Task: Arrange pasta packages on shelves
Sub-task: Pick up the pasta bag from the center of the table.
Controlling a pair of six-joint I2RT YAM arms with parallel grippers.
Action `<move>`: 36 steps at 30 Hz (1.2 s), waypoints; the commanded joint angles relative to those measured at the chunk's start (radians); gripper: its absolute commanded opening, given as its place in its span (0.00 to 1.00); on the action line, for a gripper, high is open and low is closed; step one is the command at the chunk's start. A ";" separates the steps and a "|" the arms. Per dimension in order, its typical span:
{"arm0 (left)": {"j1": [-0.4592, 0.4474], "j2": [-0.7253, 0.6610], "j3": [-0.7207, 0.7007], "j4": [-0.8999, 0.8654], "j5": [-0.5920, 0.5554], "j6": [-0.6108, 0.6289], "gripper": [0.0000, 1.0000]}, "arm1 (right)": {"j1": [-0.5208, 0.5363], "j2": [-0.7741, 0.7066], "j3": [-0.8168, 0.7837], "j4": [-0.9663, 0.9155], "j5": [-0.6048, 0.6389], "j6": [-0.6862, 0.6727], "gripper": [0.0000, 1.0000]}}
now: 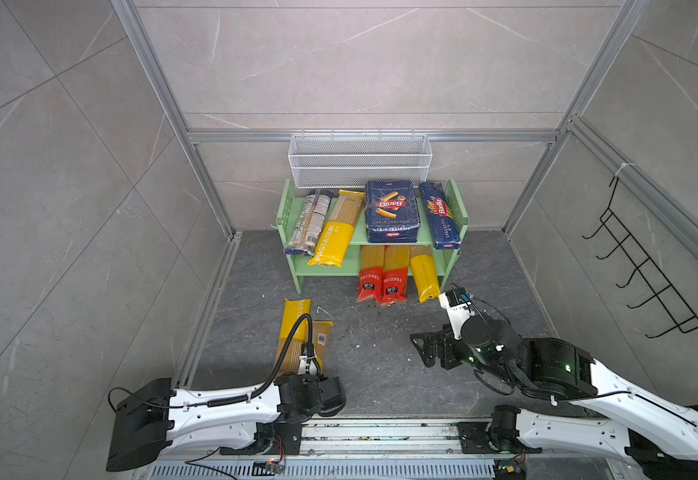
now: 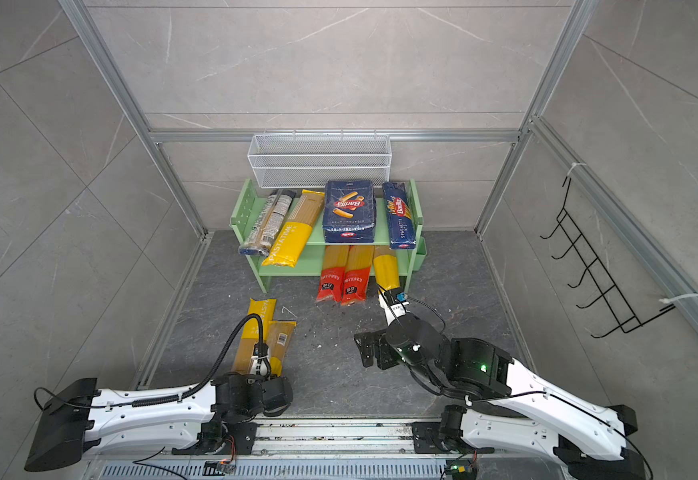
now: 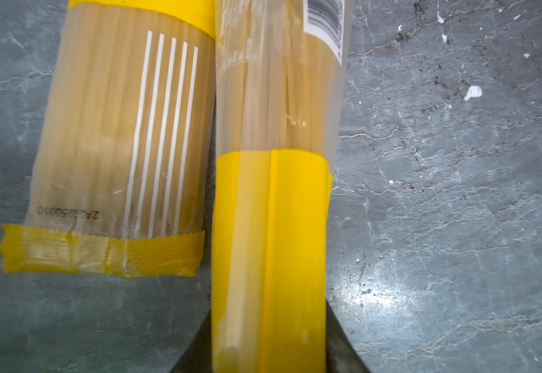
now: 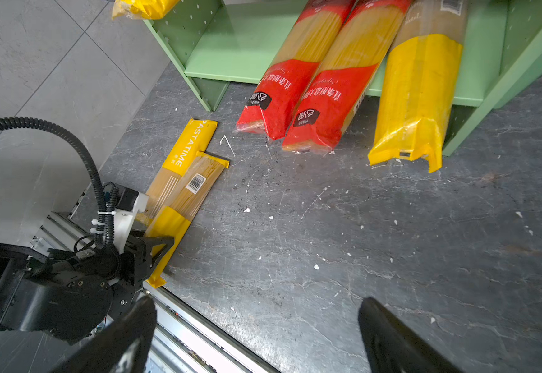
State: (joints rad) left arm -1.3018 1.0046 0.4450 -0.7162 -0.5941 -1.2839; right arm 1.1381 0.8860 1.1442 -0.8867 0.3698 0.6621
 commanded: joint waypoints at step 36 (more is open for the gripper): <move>-0.015 -0.164 0.161 -0.031 -0.267 0.205 0.00 | -0.004 0.032 0.092 -0.046 0.043 -0.018 1.00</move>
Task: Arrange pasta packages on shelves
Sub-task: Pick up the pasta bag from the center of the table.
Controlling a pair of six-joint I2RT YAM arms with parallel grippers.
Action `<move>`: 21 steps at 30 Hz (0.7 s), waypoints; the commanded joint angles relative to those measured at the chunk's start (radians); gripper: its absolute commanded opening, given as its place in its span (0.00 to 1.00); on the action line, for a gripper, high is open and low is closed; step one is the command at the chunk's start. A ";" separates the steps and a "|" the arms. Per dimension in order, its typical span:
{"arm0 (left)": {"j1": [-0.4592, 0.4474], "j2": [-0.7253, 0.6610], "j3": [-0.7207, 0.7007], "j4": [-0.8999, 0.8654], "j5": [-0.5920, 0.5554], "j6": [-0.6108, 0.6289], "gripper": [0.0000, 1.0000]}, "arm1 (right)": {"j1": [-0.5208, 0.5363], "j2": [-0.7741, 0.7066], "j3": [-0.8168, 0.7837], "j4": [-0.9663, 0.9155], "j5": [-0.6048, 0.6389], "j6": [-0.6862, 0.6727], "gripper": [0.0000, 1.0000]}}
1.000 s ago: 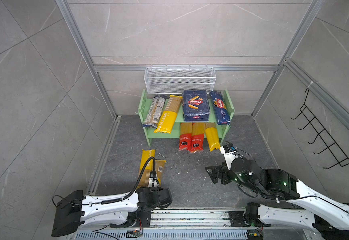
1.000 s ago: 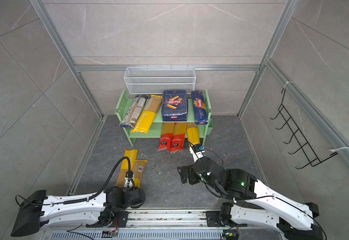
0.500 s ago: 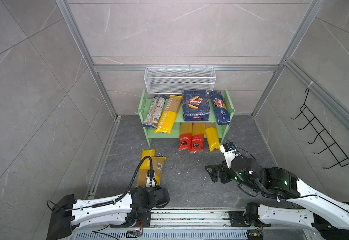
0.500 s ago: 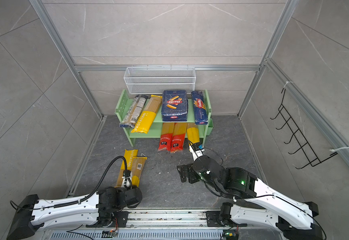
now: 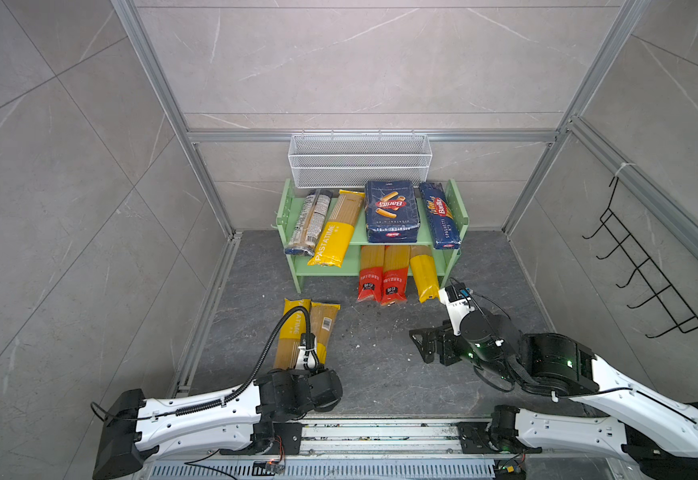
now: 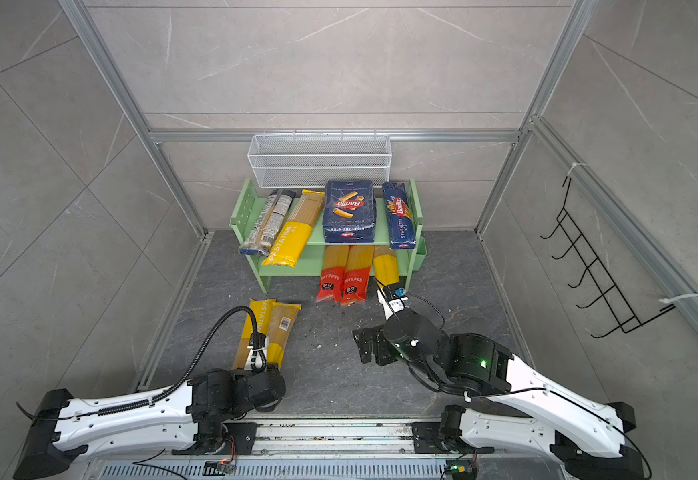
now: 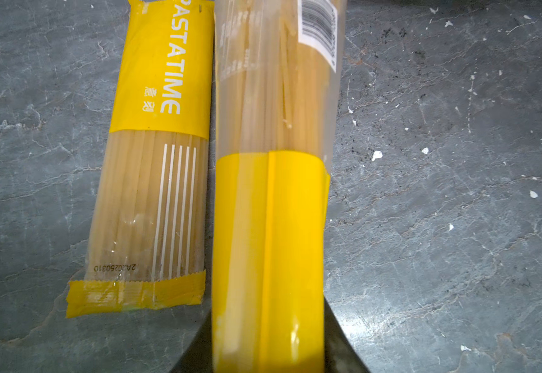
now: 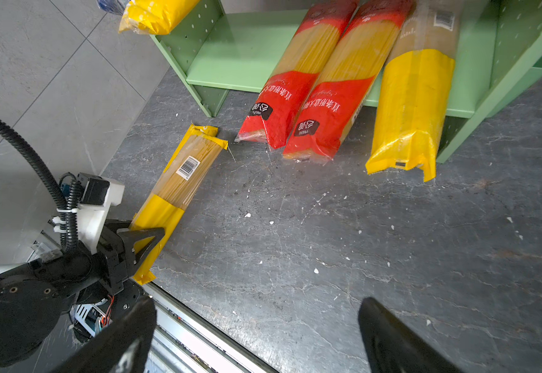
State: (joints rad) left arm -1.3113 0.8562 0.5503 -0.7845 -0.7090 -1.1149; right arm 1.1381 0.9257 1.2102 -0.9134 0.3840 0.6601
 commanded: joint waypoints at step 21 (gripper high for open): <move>-0.009 0.009 0.080 0.254 -0.298 0.206 0.00 | -0.004 -0.042 0.043 -0.064 0.065 -0.020 1.00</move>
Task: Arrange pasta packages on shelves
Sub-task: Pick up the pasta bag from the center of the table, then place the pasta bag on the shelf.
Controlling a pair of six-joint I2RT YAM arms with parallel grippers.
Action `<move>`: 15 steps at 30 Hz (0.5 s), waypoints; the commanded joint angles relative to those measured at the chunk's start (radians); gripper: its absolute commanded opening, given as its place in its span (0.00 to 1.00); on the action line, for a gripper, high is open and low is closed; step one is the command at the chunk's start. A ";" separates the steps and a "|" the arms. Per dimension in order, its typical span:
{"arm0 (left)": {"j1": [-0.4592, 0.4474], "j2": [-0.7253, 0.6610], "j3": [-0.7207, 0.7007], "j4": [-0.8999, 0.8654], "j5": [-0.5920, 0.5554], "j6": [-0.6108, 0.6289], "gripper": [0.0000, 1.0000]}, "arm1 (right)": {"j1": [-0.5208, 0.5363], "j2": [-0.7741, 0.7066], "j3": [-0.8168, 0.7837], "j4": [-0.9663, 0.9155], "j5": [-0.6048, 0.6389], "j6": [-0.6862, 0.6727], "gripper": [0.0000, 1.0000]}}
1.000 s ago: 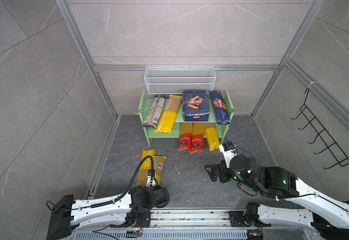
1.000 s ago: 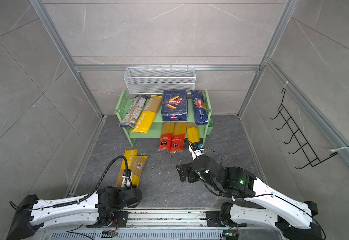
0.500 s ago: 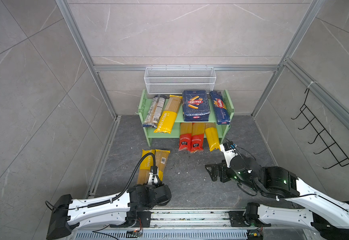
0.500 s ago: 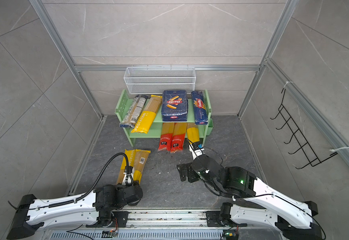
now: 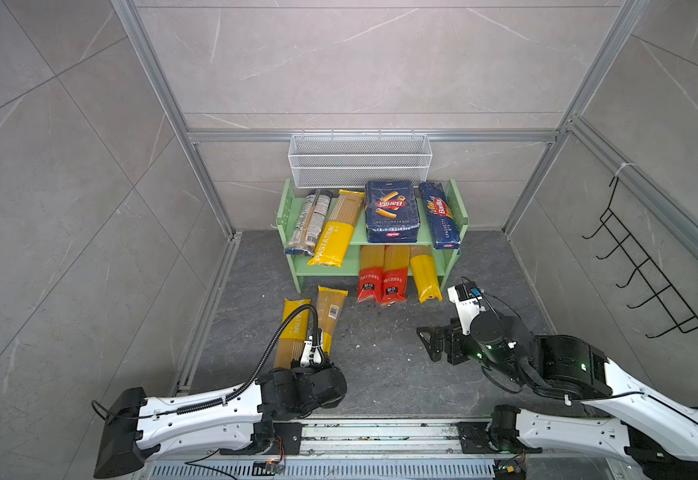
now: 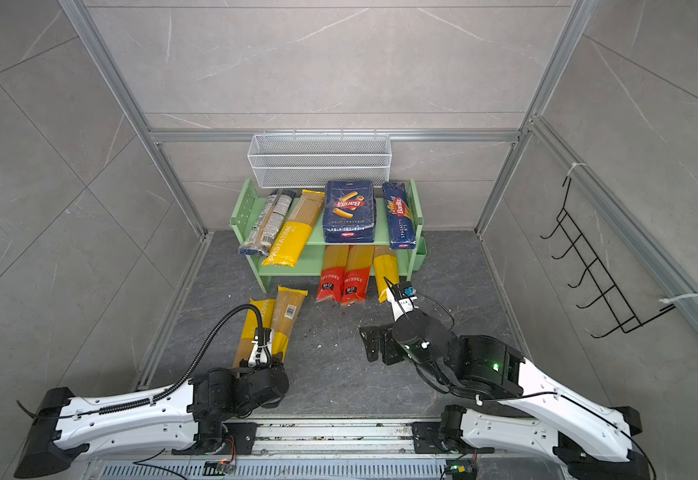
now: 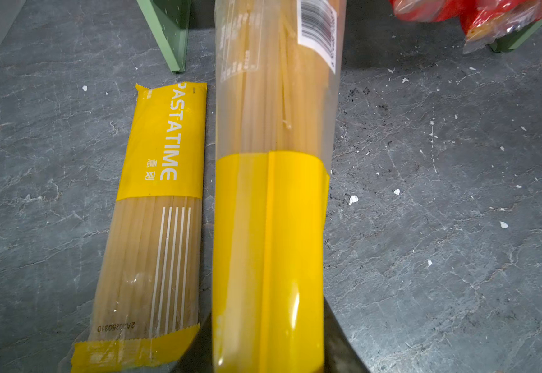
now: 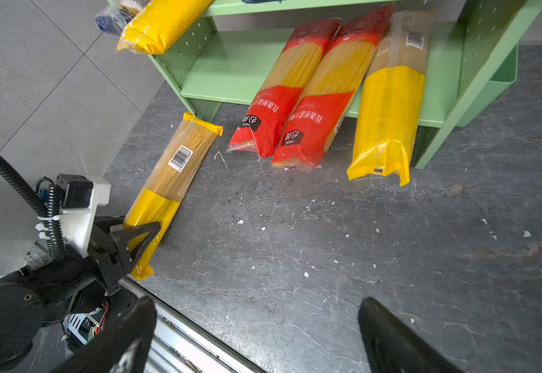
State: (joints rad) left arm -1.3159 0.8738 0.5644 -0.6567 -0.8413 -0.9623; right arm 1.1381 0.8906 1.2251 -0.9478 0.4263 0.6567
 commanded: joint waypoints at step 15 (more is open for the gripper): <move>0.117 0.074 0.099 0.331 -0.093 0.234 0.00 | -0.004 -0.032 0.034 -0.050 0.049 -0.030 0.99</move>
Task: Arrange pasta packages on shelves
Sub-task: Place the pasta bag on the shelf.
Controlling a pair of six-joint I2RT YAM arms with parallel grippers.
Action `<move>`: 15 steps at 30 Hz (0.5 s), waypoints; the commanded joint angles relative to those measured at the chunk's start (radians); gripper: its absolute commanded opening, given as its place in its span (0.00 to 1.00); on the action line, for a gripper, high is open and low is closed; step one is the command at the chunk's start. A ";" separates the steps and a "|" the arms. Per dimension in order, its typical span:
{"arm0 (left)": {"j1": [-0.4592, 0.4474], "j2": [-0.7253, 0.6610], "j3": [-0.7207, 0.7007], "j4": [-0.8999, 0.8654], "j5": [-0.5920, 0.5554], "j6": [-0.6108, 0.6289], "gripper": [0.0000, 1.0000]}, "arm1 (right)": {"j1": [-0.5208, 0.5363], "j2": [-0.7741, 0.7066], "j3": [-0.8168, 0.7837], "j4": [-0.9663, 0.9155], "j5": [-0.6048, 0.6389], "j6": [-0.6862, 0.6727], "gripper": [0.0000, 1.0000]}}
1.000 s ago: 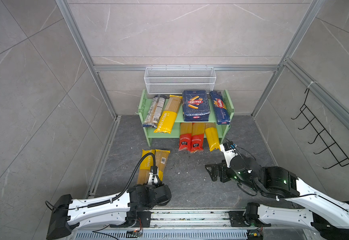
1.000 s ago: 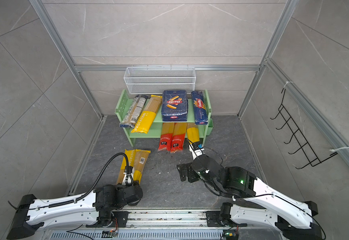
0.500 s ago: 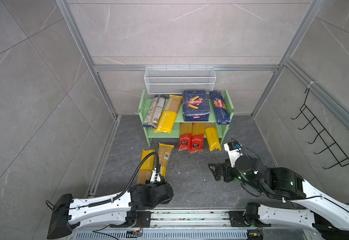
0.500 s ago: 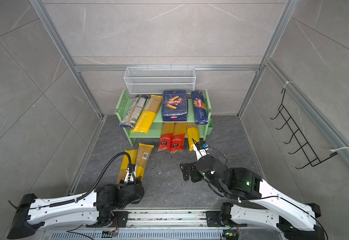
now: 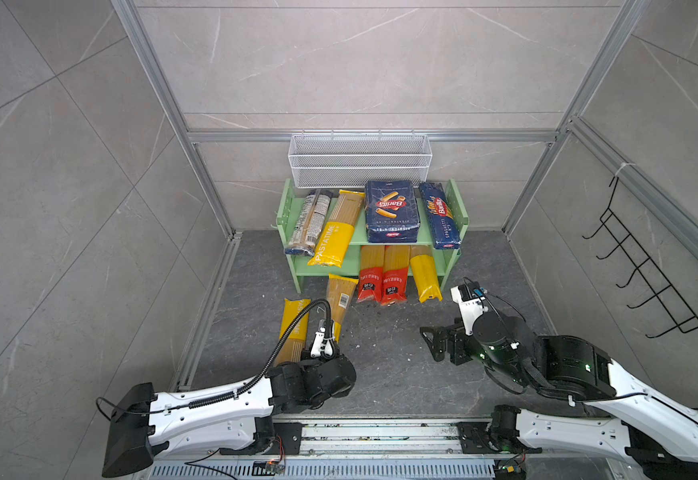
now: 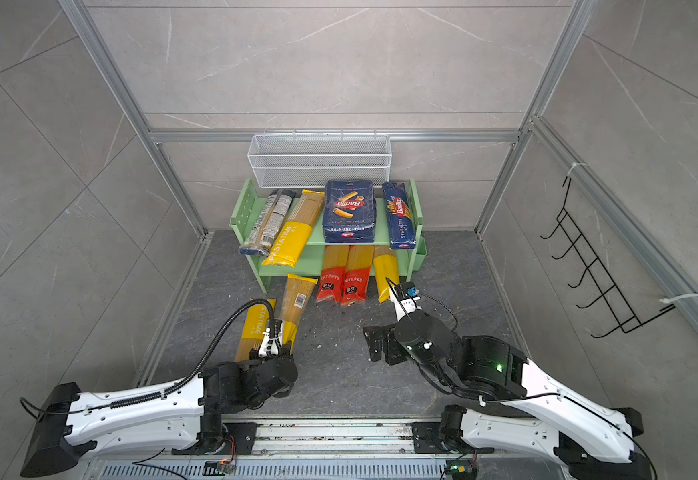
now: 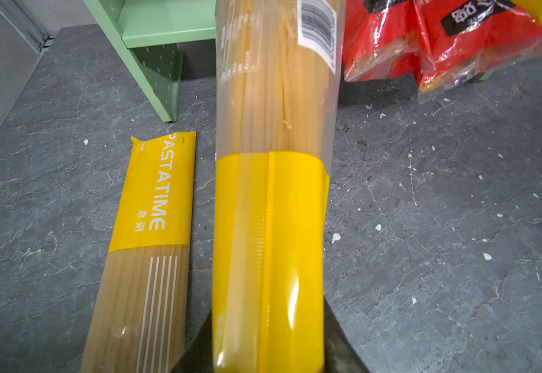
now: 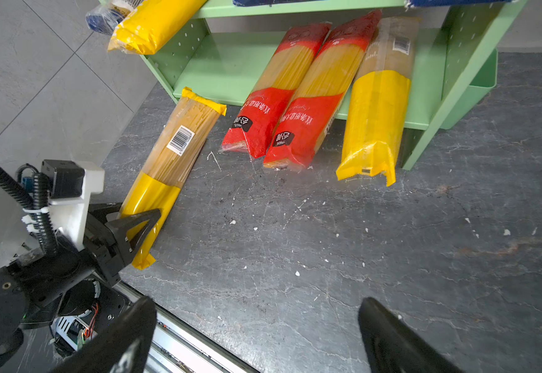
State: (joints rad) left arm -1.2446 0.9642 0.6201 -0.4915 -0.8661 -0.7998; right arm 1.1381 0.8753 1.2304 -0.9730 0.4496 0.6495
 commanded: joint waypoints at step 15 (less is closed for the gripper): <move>0.318 0.123 0.124 0.383 0.176 0.279 0.00 | -0.004 -0.058 0.041 -0.070 0.076 -0.025 0.99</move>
State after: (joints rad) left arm -0.9558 1.0885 0.6548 -0.3054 -0.6643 -0.5884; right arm 1.1381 0.8223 1.2373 -1.0080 0.4911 0.6411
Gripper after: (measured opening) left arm 0.312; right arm 0.995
